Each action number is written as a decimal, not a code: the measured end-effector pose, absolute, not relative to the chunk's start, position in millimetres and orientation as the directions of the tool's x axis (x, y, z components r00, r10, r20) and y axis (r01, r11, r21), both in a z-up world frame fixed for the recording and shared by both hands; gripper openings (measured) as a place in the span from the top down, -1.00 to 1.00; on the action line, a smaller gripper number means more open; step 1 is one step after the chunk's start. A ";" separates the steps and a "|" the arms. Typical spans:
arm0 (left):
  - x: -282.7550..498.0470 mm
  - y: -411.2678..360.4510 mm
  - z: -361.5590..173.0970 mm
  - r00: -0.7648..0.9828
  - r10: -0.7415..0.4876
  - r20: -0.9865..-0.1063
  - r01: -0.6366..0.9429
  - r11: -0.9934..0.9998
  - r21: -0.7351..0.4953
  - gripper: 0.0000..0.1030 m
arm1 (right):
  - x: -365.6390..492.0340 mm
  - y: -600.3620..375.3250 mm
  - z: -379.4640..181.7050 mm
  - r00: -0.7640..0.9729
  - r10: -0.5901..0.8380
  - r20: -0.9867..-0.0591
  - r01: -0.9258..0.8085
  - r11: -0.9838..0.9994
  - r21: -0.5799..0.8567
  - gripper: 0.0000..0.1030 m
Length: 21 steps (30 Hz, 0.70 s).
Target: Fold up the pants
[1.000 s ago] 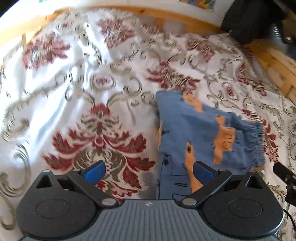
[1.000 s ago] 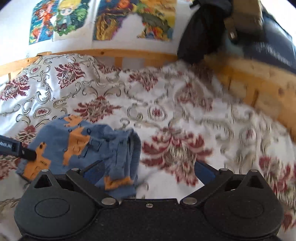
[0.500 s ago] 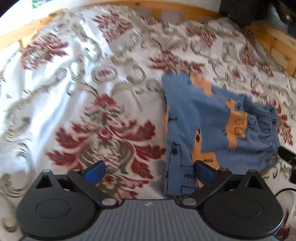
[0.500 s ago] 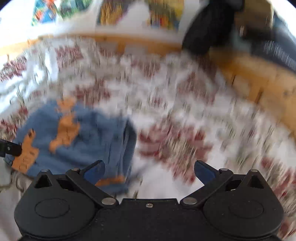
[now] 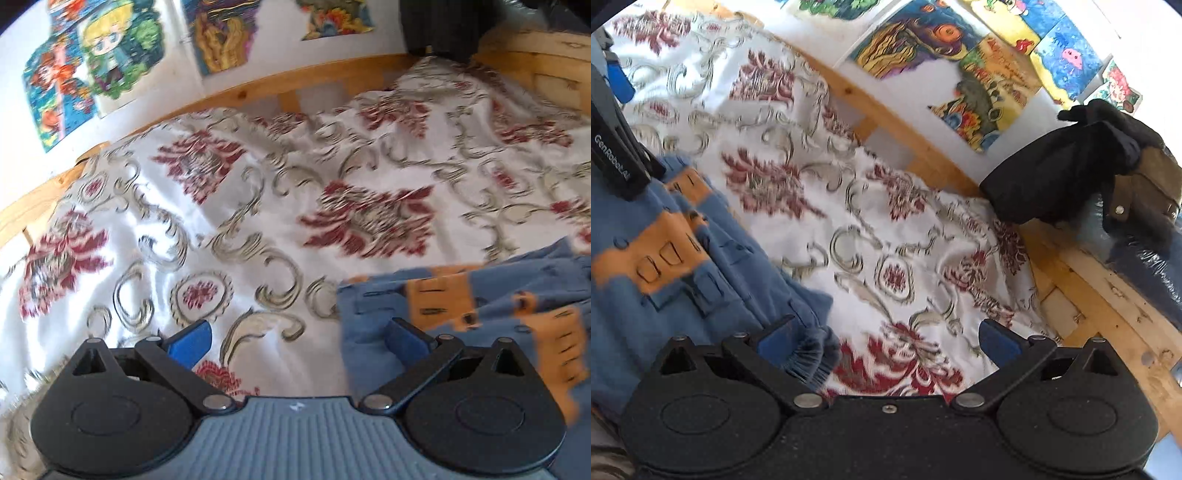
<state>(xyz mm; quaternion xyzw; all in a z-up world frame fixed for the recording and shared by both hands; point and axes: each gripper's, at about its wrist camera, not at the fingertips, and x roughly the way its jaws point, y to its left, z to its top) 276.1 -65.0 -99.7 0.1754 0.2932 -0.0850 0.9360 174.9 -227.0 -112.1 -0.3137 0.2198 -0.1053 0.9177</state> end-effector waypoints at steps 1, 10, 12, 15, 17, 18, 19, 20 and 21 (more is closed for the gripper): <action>278.1 -62.1 -106.7 0.808 -0.060 -0.586 0.261 0.928 0.264 -1.00 | 176.8 -228.5 -112.7 0.881 -0.331 -0.339 0.056 0.784 -0.619 -0.98; 268.1 -49.7 -82.7 0.809 -0.077 -0.583 0.258 0.937 0.234 -0.98 | 142.6 -227.6 -70.5 0.912 -0.236 -0.334 0.039 0.863 -0.503 -0.98; 252.6 -41.1 -68.0 0.794 -0.121 -0.595 0.279 0.943 0.181 -0.99 | 129.6 -223.9 -66.2 0.901 -0.202 -0.384 -0.003 0.882 -0.472 -0.98; 228.5 -34.1 -62.7 0.742 -0.169 -0.649 0.321 0.939 0.123 -0.99 | 120.4 -219.0 -67.3 0.861 -0.153 -0.484 -0.076 0.904 -0.421 -0.98; 216.2 -35.3 -66.1 0.699 -0.171 -0.695 0.344 0.931 0.117 -0.99 | 115.3 -215.7 -69.6 0.832 -0.130 -0.540 -0.104 0.919 -0.382 -0.98; 209.4 -35.4 -68.4 0.686 -0.169 -0.708 0.349 0.930 0.116 -0.99 | 113.0 -214.0 -70.8 0.813 -0.120 -0.571 -0.120 0.924 -0.364 -0.98; 202.6 -36.2 -71.4 0.673 -0.171 -0.719 0.359 0.926 0.116 -0.99 | 110.9 -212.0 -73.2 0.798 -0.118 -0.591 -0.130 0.924 -0.360 -0.98; 197.1 -37.6 -75.3 0.662 -0.168 -0.731 0.370 0.921 0.123 -0.99 | 110.7 -209.9 -79.1 0.775 -0.124 -0.620 -0.145 0.919 -0.366 -0.98; 194.2 -40.9 -81.1 0.648 -0.150 -0.747 0.380 0.913 0.146 -0.99 | 111.9 -208.0 -87.0 0.752 -0.134 -0.645 -0.159 0.913 -0.375 -0.98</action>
